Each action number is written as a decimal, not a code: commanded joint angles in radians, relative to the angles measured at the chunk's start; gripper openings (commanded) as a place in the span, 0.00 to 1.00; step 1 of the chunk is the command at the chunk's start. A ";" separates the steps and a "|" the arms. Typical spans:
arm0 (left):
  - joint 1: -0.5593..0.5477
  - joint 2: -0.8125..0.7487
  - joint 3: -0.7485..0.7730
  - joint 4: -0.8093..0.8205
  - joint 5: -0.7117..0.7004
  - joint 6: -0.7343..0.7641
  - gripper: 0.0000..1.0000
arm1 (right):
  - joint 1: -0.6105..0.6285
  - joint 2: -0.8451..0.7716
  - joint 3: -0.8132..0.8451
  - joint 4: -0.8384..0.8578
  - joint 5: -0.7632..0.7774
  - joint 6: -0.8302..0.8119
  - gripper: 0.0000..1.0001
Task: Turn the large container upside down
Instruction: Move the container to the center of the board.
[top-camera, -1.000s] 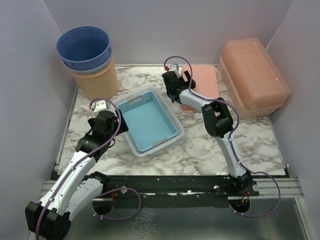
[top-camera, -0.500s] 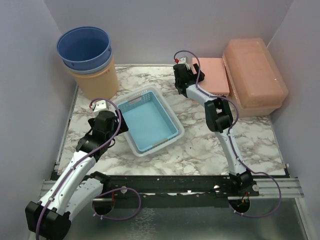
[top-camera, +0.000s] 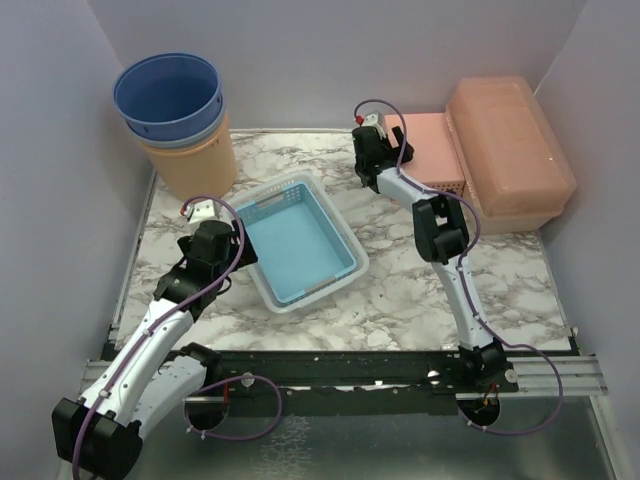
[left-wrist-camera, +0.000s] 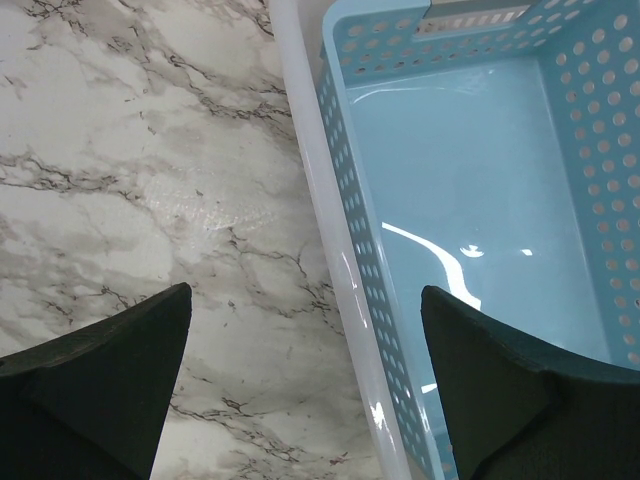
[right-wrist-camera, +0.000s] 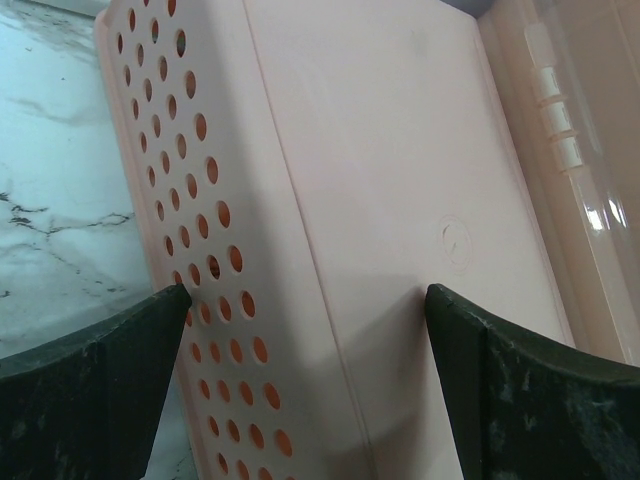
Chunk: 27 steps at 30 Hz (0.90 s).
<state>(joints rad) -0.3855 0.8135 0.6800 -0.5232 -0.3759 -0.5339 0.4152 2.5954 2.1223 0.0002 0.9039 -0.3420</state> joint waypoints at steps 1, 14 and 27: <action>0.007 -0.002 0.000 -0.004 -0.018 0.003 0.98 | -0.043 0.015 0.005 -0.105 0.046 0.085 1.00; 0.007 -0.003 -0.002 -0.005 -0.017 0.001 0.98 | -0.082 0.012 0.036 -0.249 0.042 0.226 1.00; 0.007 -0.007 -0.003 -0.004 -0.014 0.000 0.98 | -0.107 0.007 0.062 -0.314 -0.005 0.268 1.00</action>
<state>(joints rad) -0.3855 0.8139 0.6800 -0.5232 -0.3759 -0.5339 0.3599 2.5954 2.2093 -0.2054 0.8974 -0.1230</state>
